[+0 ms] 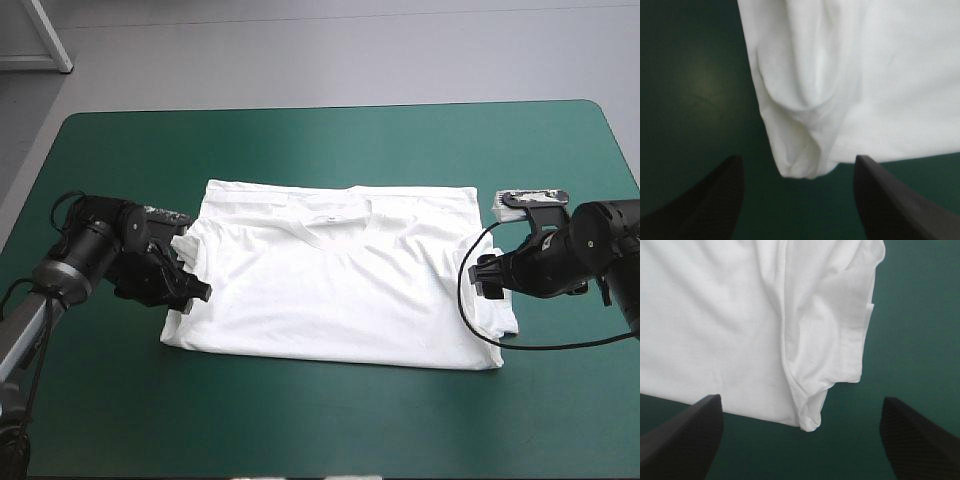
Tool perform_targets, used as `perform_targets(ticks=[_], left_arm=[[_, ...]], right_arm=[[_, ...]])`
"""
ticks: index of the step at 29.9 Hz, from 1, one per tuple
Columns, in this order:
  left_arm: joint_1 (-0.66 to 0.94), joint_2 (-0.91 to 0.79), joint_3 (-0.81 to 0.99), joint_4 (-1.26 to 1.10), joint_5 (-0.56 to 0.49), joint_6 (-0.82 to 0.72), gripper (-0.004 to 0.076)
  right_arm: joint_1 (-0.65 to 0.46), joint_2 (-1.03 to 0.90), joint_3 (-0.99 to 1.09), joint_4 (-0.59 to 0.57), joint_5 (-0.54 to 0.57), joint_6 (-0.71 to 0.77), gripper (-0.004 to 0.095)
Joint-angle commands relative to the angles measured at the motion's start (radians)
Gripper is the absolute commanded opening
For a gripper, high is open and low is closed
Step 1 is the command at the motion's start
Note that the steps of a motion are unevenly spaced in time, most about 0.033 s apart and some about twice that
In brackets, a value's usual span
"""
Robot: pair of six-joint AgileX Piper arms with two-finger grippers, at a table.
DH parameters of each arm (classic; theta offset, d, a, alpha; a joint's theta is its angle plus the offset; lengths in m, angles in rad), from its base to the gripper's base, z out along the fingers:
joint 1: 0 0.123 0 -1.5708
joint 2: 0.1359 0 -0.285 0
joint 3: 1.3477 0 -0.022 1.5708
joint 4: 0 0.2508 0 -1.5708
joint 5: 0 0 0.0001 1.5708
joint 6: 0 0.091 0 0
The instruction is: Fold the cloth
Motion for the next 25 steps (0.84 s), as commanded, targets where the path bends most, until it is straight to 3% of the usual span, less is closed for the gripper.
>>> perform_targets(ticks=[1,9,15,19,23,25], left_arm=[[-0.007,-0.023,0.064,0.023,-0.021,-0.039,0.0461],[-0.005,0.08,0.159,-0.006,-0.138,-0.042,0.0461],[-0.005,0.178,0.161,-0.13,-0.152,-0.008,0.0418],[-0.005,0.205,0.163,-0.148,-0.16,0.011,0.0249],[-0.005,0.205,0.164,-0.148,-0.169,0.031,0.003],[-0.005,0.203,0.164,-0.148,-0.169,0.047,-0.0007]], right_arm=[[-0.002,-0.031,-0.022,0.026,-0.018,0.0,0.0805],[0.0,-0.032,0.022,0.105,-0.018,-0.012,0.0805],[0.003,-0.032,0.121,0.133,-0.018,-0.012,0.0793],[0.04,-0.03,0.225,0.133,-0.062,0.007,0.0725],[0.111,-0.014,0.315,0.111,-0.151,0.048,0.0662],[0.133,0.001,0.339,0.085,-0.191,0.081,0.0655]])
